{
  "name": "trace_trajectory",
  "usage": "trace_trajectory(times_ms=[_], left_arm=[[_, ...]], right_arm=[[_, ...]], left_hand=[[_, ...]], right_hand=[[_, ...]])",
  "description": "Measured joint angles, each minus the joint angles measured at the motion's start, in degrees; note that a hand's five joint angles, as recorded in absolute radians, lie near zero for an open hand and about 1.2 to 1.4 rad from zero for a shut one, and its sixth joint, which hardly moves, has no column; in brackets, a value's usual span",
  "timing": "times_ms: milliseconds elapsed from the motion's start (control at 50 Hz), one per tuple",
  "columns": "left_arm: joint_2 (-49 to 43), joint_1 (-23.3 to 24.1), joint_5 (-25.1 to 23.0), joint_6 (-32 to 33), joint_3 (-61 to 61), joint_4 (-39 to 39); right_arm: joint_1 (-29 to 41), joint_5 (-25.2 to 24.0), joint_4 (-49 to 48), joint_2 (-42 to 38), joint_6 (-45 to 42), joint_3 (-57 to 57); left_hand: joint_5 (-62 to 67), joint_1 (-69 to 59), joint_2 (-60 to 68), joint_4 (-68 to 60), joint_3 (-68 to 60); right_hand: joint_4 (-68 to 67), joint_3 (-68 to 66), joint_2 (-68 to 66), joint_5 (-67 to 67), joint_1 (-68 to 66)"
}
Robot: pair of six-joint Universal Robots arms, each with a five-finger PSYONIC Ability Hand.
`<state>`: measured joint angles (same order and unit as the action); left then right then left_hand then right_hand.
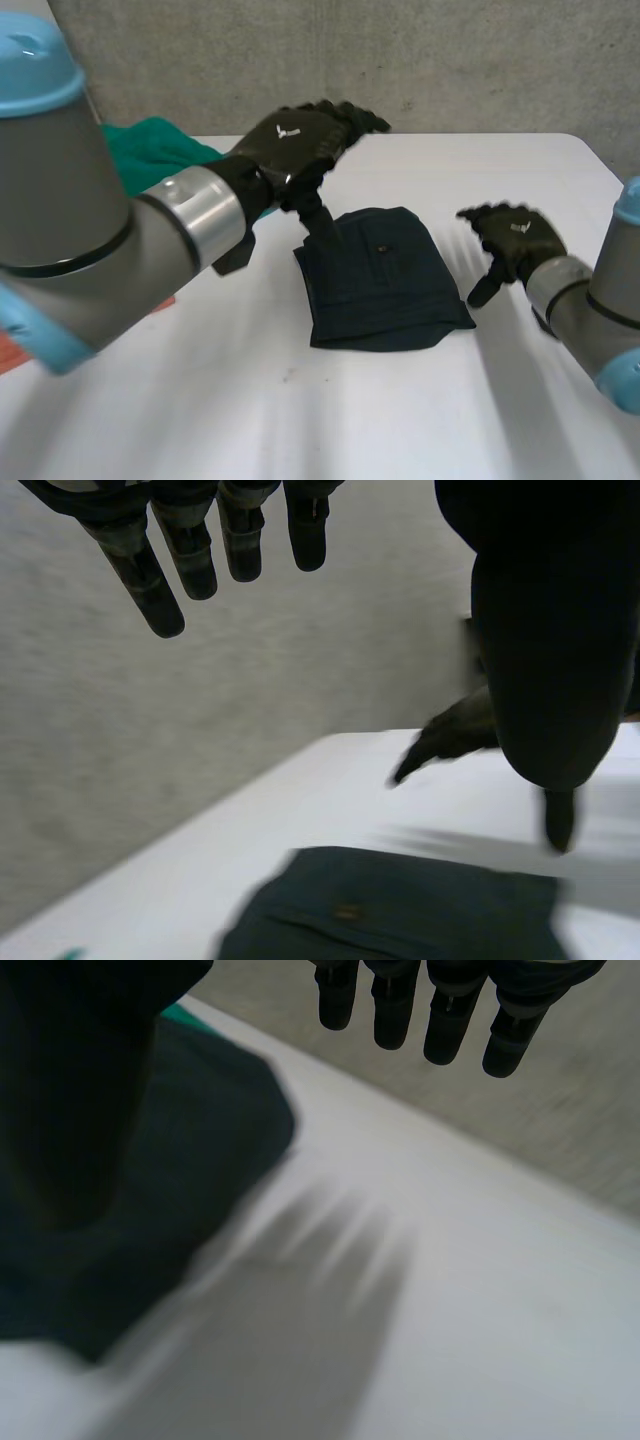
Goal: Fold the laundry.
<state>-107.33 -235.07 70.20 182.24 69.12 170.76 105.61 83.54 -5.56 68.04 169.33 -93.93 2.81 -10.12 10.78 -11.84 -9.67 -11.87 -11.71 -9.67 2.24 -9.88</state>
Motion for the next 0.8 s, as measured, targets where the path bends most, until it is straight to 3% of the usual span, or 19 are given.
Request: trace_trajectory(times_ms=[120,240,380,400,460,520,660,800], left_arm=[[4.52,-2.41,-12.84,-1.72,5.49,-4.52],[6.93,-3.34,-17.79,-3.29,9.75,-3.59],[8.14,-3.29,-16.73,-5.17,12.23,-0.30],[8.27,-3.28,-16.22,-5.59,12.58,0.67],[8.38,-3.31,-15.37,-6.31,12.95,2.15],[8.41,-3.41,-14.39,-7.27,13.19,3.61],[8.53,-3.98,-12.47,-9.45,13.21,5.76],[8.48,-4.63,-11.34,-11.54,12.66,7.61]], right_arm=[[-0.96,-7.21,-1.09,-2.57,7.61,-3.34],[-0.19,-8.54,-4.05,-7.38,8.92,-2.31],[1.59,-5.96,-5.90,-12.24,8.40,1.23],[2.01,-5.22,-6.43,-13.22,8.38,2.17],[2.45,-4.29,-7.64,-14.34,8.61,3.41],[2.48,-3.34,-10.13,-14.58,9.74,4.17],[1.11,-1.51,-15.94,-12.07,14.10,5.39],[-2.45,-0.54,-15.36,-13.45,17.31,11.75]], left_hand=[[0.00,0.00,0.00,0.00,0.00],[0.00,0.00,0.00,0.00,0.00],[0.00,0.00,0.00,0.00,0.00],[0.00,0.00,0.00,0.00,0.00],[0.00,0.00,0.00,0.00,0.00],[0.00,0.00,0.00,0.00,0.00],[0.00,0.00,0.00,0.00,0.00],[0.00,0.00,0.00,0.00,0.00]], right_hand=[[0.00,0.00,0.00,0.00,0.00],[0.00,0.00,0.00,0.00,0.00],[-2.33,-2.40,-3.67,2.37,-3.56],[-14.04,-14.36,-16.50,13.62,-15.23],[-36.68,-36.93,-39.05,30.52,-31.11],[-54.03,-49.20,-51.19,44.13,-44.07],[-56.51,-52.30,-53.99,49.86,-49.25],[-56.58,-52.30,-54.00,50.61,-49.97]])
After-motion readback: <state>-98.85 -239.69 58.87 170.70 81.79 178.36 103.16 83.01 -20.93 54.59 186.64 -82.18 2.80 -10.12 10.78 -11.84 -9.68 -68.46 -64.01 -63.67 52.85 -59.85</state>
